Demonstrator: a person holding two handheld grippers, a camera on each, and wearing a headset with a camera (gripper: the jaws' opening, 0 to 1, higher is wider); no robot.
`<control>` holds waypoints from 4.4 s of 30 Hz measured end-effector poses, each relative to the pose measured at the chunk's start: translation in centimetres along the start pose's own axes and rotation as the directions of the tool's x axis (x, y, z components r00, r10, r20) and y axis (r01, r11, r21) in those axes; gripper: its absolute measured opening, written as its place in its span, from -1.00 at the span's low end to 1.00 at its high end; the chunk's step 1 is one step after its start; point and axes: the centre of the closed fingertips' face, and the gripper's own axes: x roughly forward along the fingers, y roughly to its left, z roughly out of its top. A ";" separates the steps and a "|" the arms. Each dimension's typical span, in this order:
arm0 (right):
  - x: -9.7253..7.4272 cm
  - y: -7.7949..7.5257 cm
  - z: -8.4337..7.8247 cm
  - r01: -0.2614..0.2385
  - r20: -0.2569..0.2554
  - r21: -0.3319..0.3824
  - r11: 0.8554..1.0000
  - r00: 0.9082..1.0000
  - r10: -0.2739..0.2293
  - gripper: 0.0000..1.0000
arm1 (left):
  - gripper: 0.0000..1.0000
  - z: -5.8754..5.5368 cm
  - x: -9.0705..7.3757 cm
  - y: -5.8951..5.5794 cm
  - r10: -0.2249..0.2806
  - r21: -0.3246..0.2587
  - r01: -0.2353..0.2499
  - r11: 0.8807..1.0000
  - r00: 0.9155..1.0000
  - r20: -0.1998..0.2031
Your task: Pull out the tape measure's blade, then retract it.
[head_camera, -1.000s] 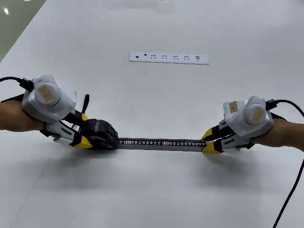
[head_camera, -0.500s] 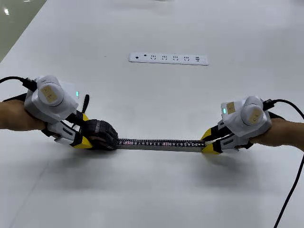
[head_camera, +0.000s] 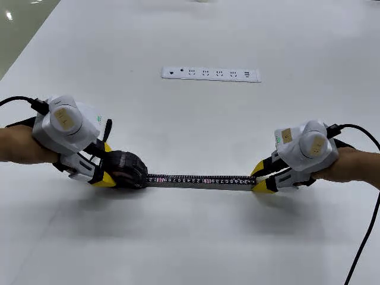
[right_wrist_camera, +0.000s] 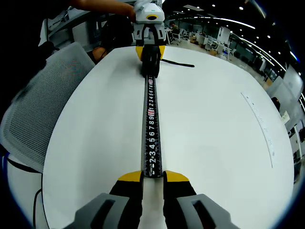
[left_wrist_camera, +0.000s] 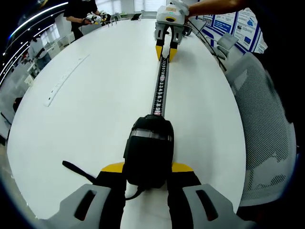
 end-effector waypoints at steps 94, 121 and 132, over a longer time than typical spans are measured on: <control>-4.3 8.0 3.1 0.285 0.168 0.515 0.808 0.891 -0.421 0.31 | 0.44 0.0 -5.0 -7.8 0.450 -0.545 -0.270 0.794 0.864 0.226; -4.1 10.3 4.7 0.307 0.160 0.652 0.693 0.837 -0.522 0.66 | 0.70 0.7 -5.1 -10.5 0.576 -0.660 -0.324 0.678 0.792 0.203; -4.2 10.5 5.8 0.317 0.172 0.675 0.667 0.810 -0.560 0.85 | 0.82 1.6 -4.7 -11.4 0.590 -0.671 -0.320 0.669 0.778 0.217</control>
